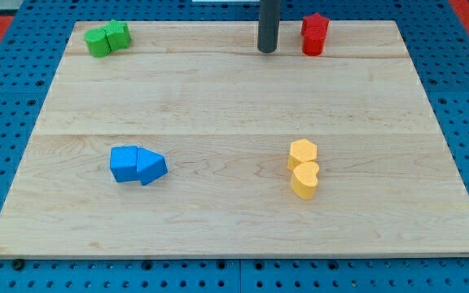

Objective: Move the yellow hexagon to the bottom right of the red circle

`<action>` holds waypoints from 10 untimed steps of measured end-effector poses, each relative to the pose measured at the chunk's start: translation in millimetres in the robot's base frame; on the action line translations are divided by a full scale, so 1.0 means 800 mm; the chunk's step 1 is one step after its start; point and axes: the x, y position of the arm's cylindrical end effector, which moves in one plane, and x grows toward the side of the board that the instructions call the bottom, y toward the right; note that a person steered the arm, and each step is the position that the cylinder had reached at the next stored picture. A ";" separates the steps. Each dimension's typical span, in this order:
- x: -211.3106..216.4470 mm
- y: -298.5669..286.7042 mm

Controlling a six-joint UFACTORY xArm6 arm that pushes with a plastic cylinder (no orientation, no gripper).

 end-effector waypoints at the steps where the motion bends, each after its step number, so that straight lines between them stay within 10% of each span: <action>1: 0.074 0.013; 6: 0.092 0.168; 10: 0.324 0.143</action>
